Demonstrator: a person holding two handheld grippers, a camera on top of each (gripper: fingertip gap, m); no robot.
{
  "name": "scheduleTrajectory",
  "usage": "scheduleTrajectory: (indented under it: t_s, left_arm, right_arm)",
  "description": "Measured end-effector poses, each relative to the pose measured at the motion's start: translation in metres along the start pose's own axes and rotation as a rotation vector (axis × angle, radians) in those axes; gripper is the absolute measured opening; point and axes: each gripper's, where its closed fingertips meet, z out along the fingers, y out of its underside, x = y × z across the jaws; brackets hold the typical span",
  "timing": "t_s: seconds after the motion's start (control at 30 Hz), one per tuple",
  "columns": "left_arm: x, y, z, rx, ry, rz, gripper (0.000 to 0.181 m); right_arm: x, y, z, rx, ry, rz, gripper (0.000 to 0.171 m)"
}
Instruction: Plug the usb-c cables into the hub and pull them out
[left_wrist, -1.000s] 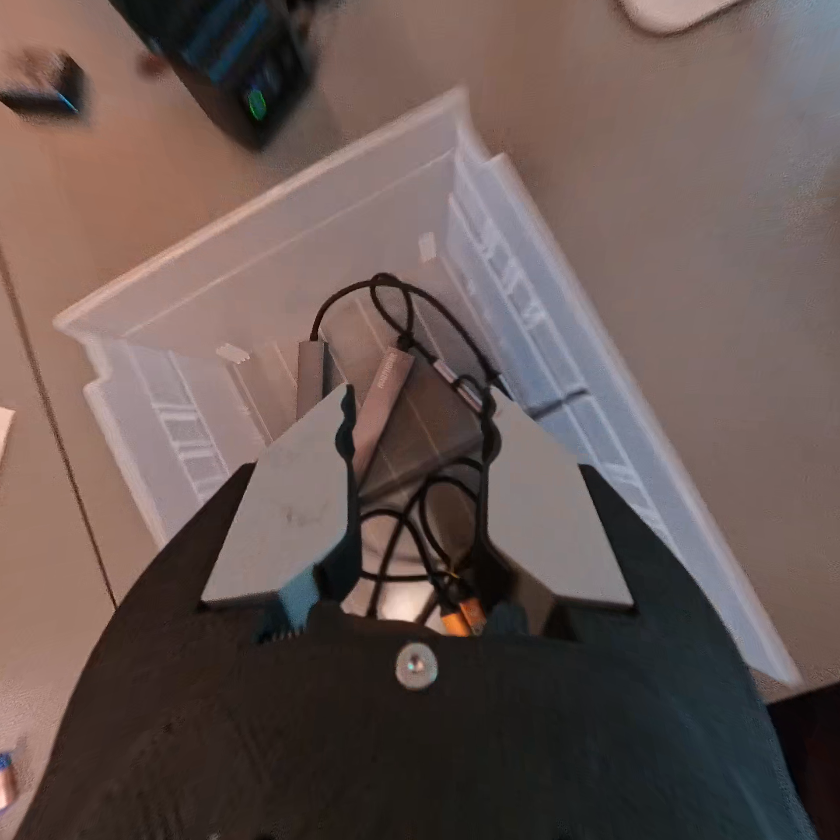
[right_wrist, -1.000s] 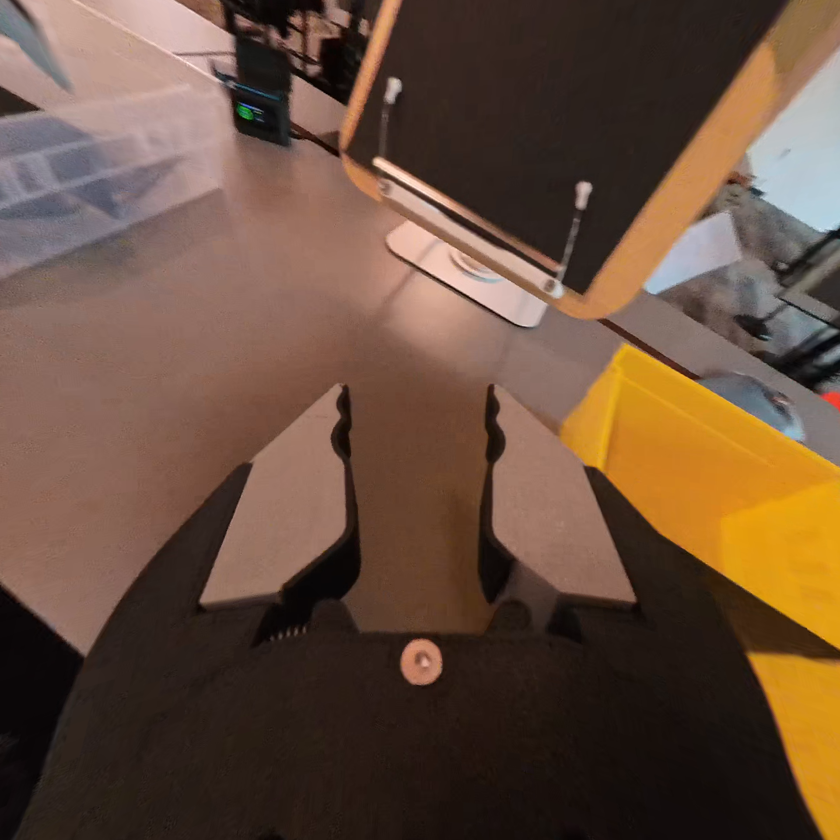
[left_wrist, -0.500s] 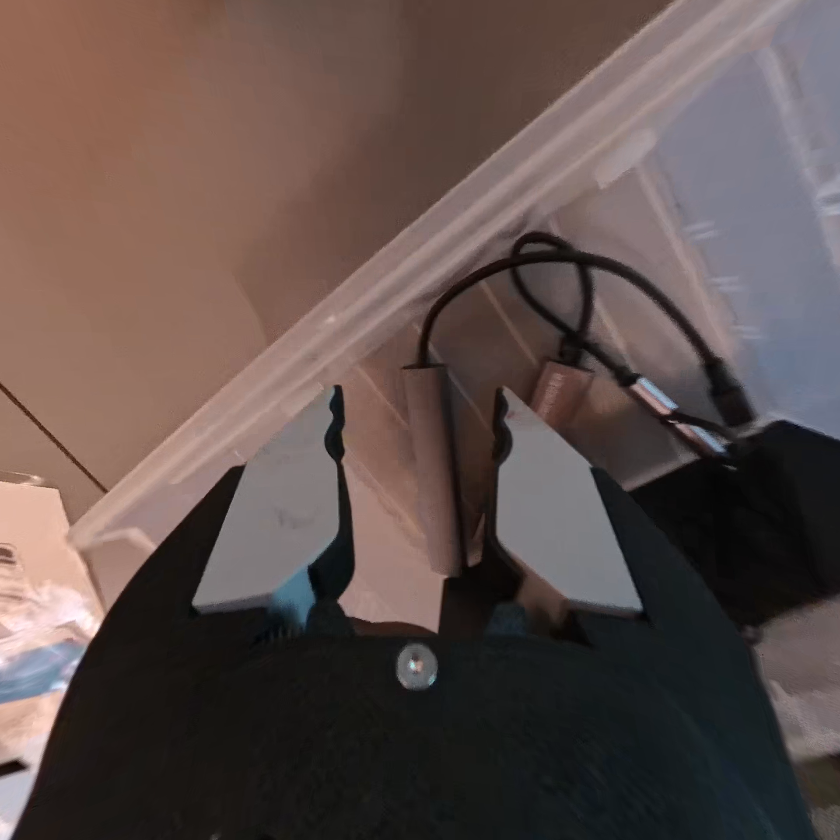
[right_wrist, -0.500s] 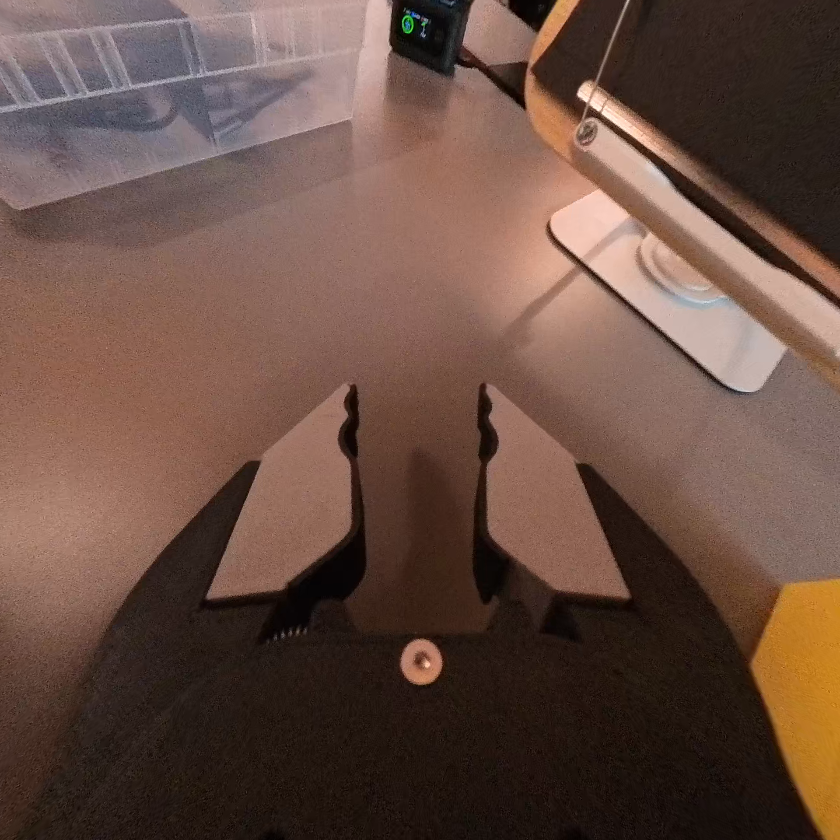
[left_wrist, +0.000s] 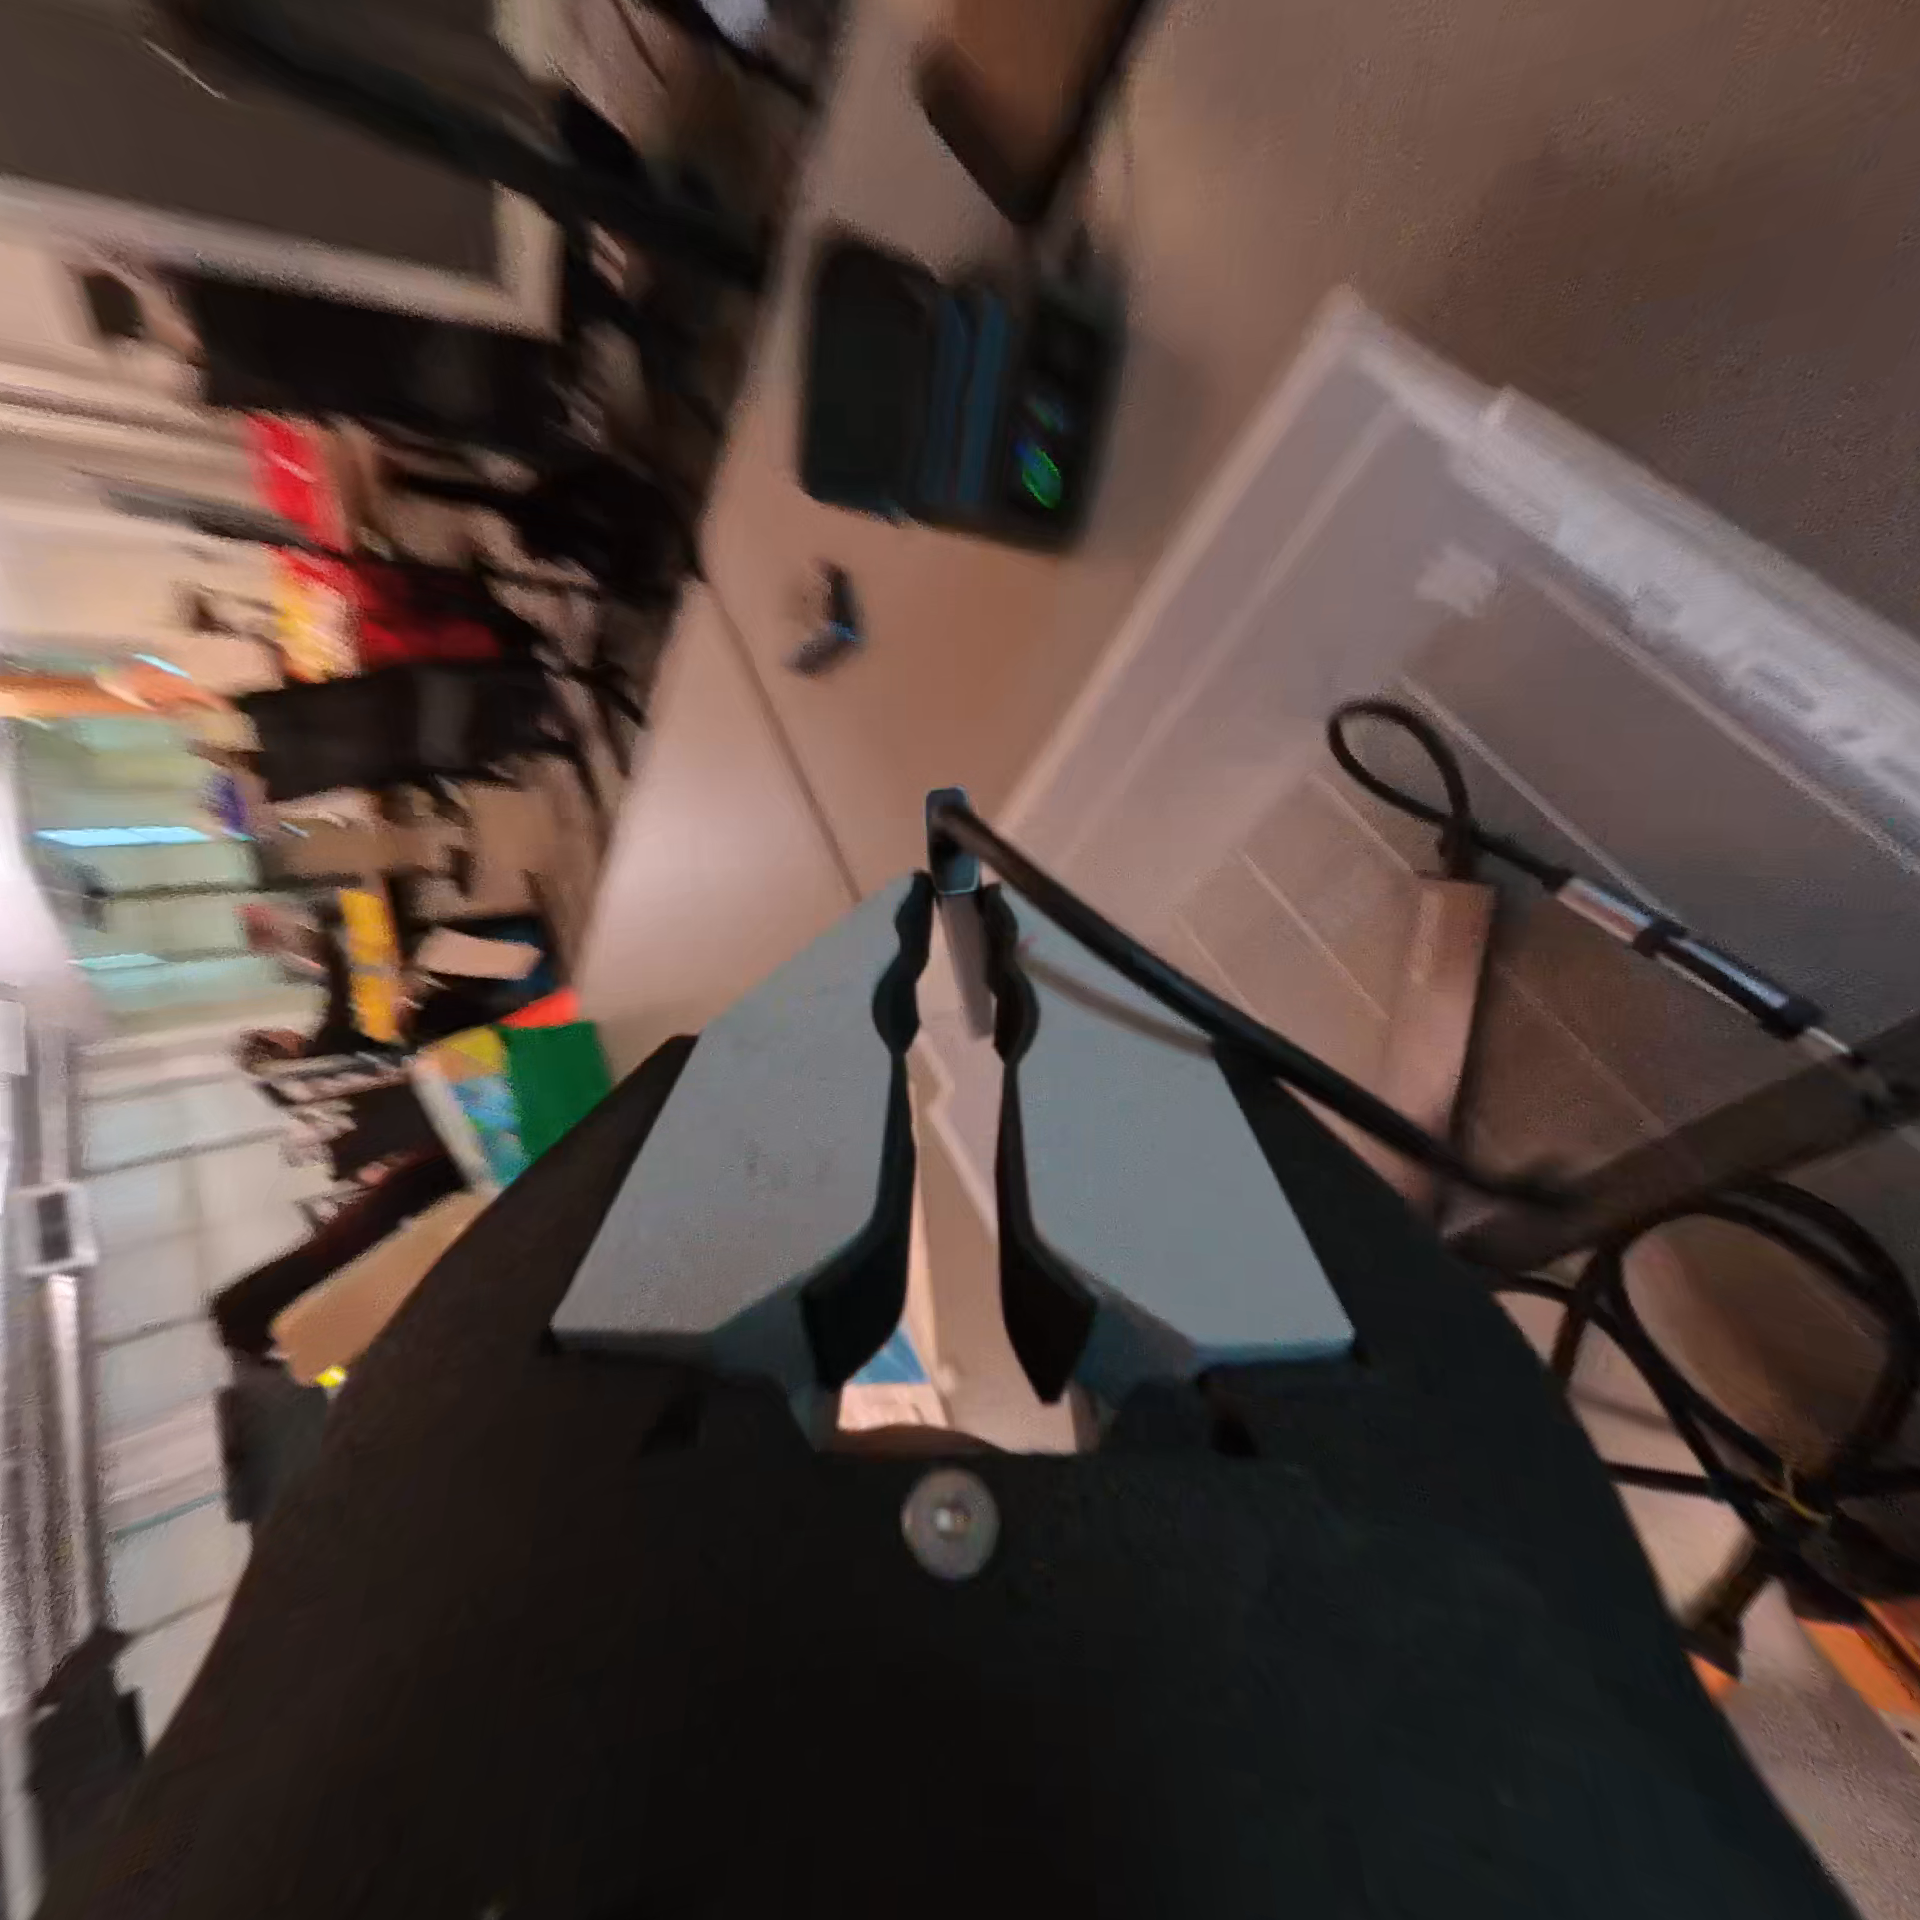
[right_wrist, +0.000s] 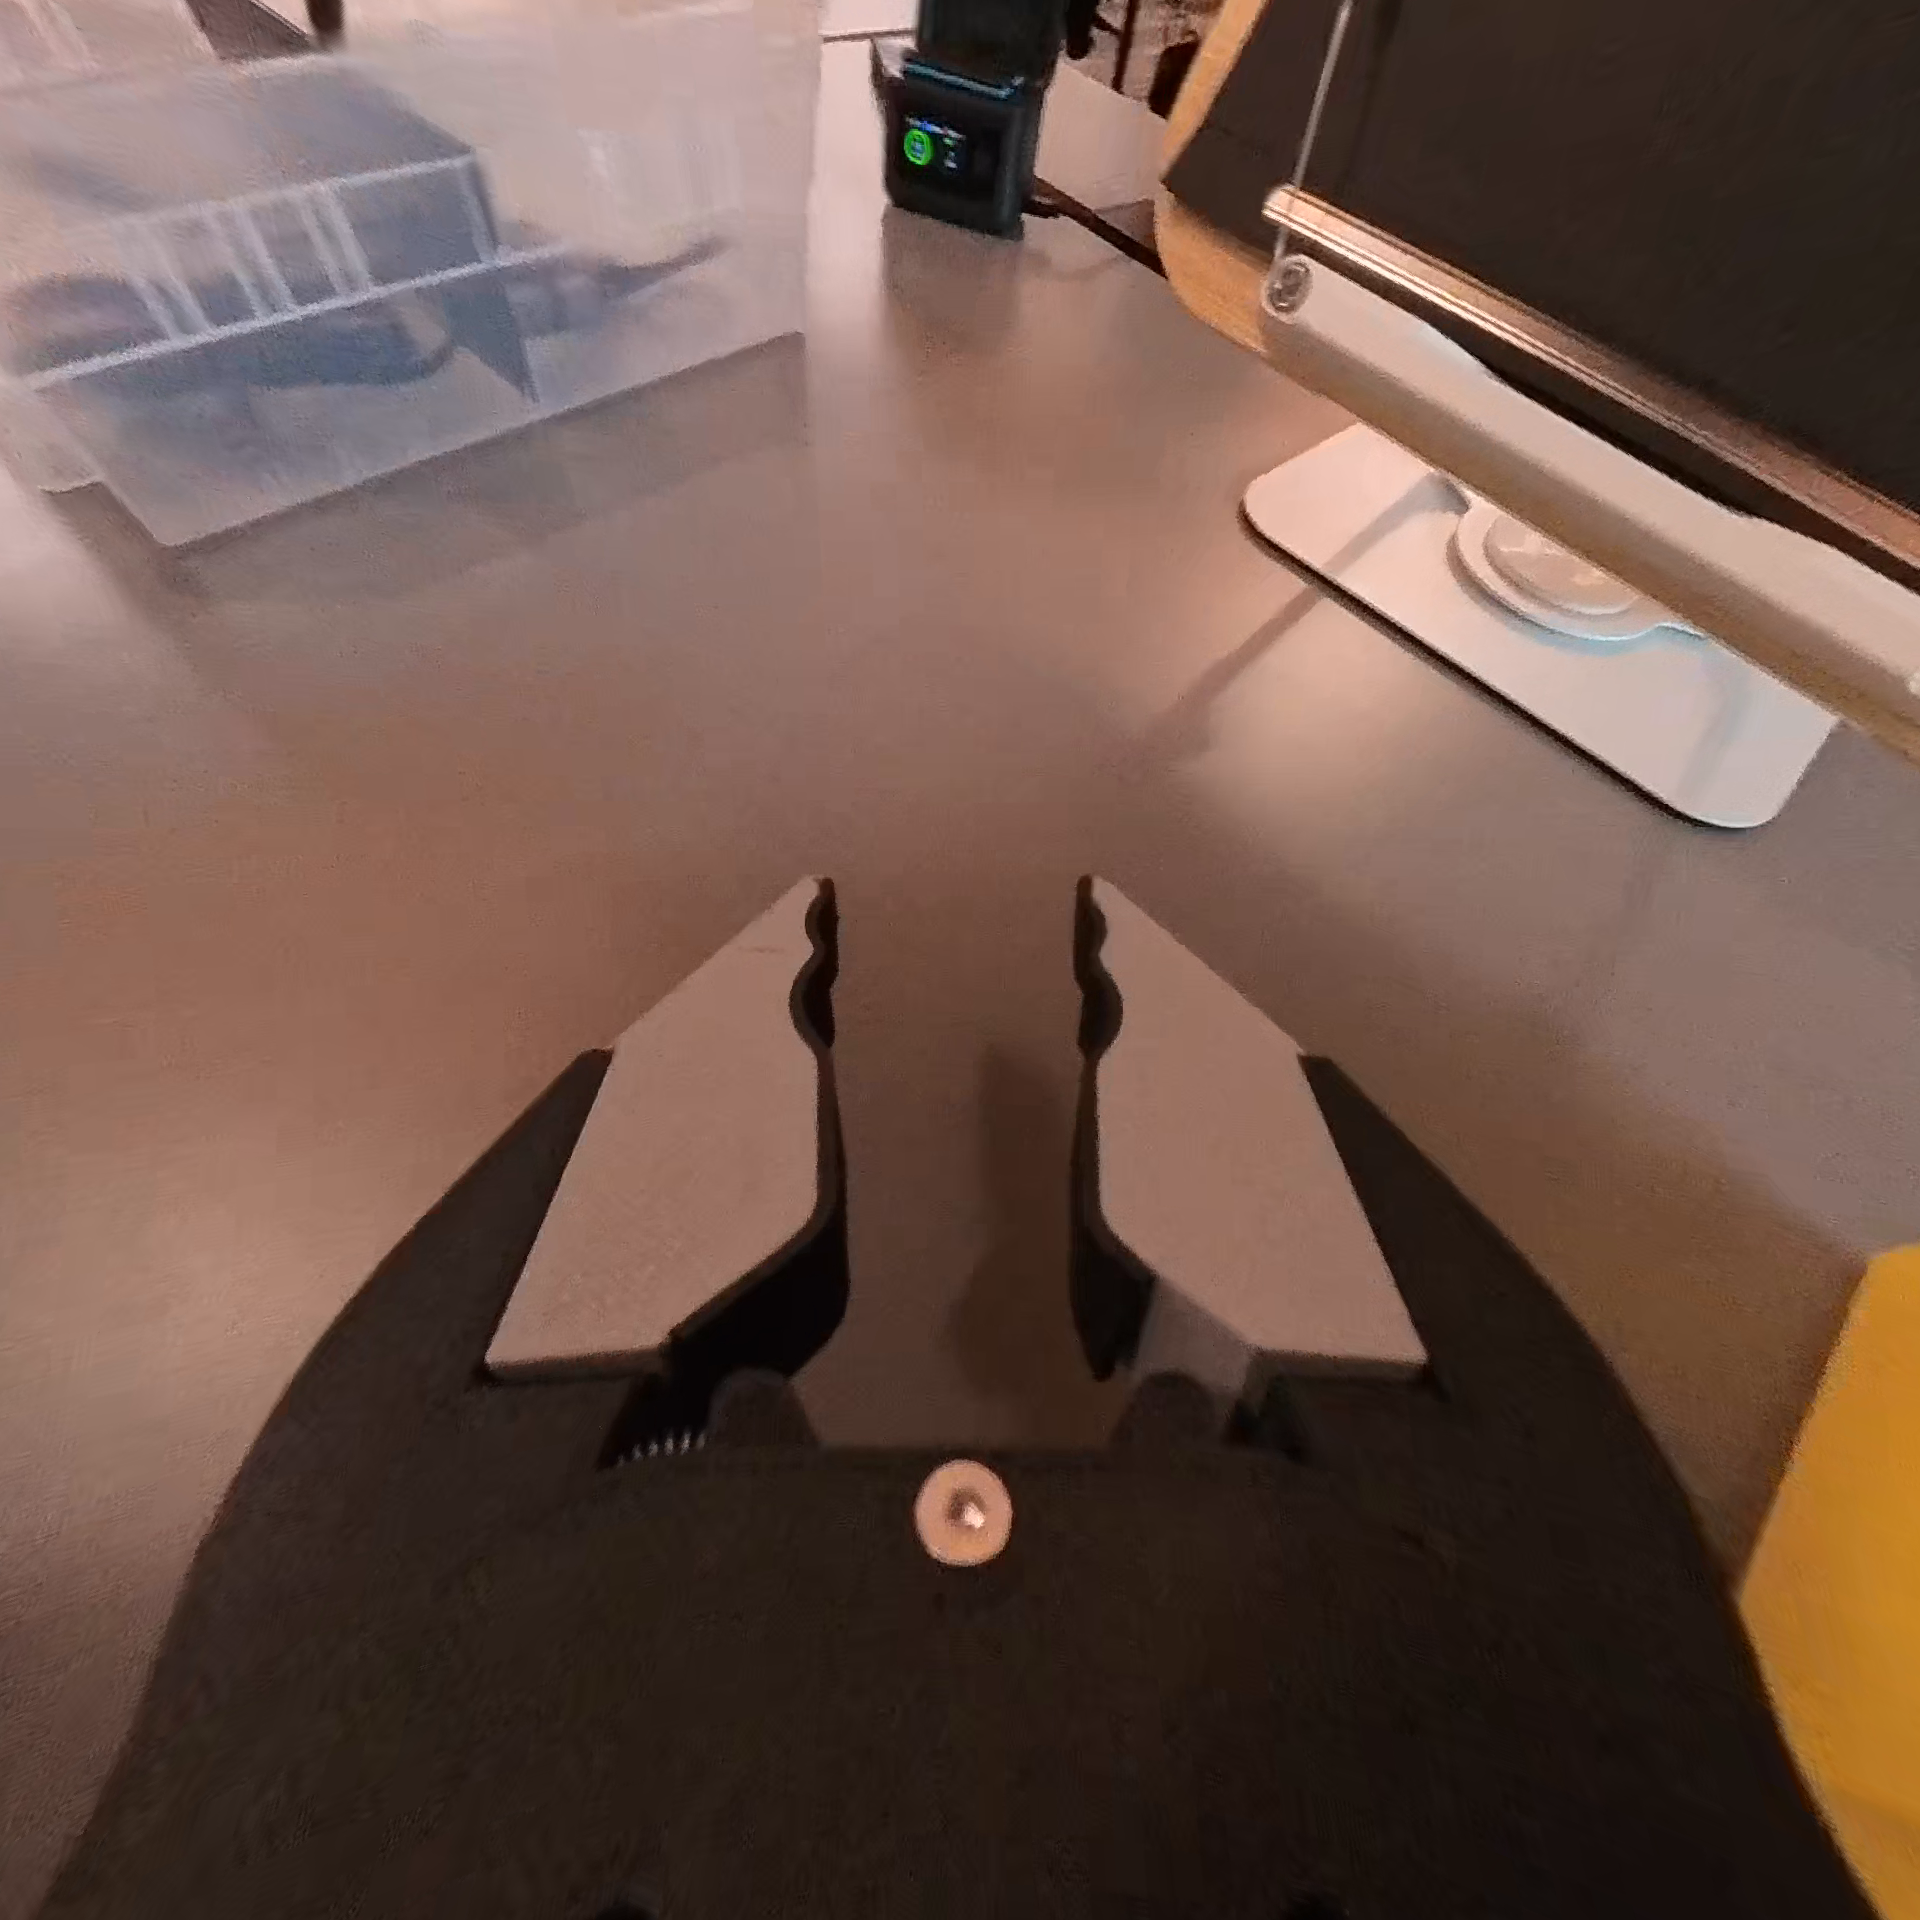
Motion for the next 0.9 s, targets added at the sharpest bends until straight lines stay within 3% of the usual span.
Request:
scheduleTrajectory:
  t_s: [0.03,0.17,0.3,0.4,0.57,0.67,0.7,0.73,0.77,0.9]
  left_arm:
    - [-0.010,-0.011,-0.021,0.062,-0.058,0.003,0.007]
    - [-0.026,-0.050,-0.102,0.335,-0.267,-0.008,0.008]
    - [0.016,-0.096,-0.203,0.758,-0.317,-0.039,0.007]
    - [0.095,-0.125,-0.275,1.114,0.016,-0.162,0.007]
    - [0.193,-0.134,-0.360,1.479,0.699,-0.242,0.007]
    - [0.219,-0.126,-0.385,1.569,0.946,-0.235,0.007]
    - [0.226,-0.125,-0.387,1.570,0.978,-0.217,0.007]
    - [0.230,-0.125,-0.385,1.564,0.967,-0.204,0.007]
    - [0.235,-0.125,-0.383,1.556,0.951,-0.187,0.007]
    - [0.237,-0.124,-0.352,1.392,0.935,-0.214,0.004]
  right_arm:
    - [-0.006,-0.001,0.000,0.008,-0.030,0.012,0.042]
    - [-0.026,-0.013,-0.004,0.064,-0.132,0.063,0.041]
    - [-0.051,-0.027,-0.022,0.109,-0.210,0.063,0.043]
    - [-0.066,-0.051,-0.049,0.150,-0.232,0.000,0.055]
    - [-0.098,-0.088,-0.104,0.244,-0.366,-0.151,0.055]
    - [-0.120,-0.088,-0.118,0.219,-0.484,-0.162,0.055]
    - [-0.128,-0.084,-0.119,0.205,-0.522,-0.167,0.045]
    - [-0.137,-0.079,-0.120,0.190,-0.564,-0.185,0.016]
    - [-0.143,-0.074,-0.120,0.178,-0.577,-0.217,0.010]
    - [-0.122,-0.067,-0.101,0.154,-0.344,-0.342,0.007]
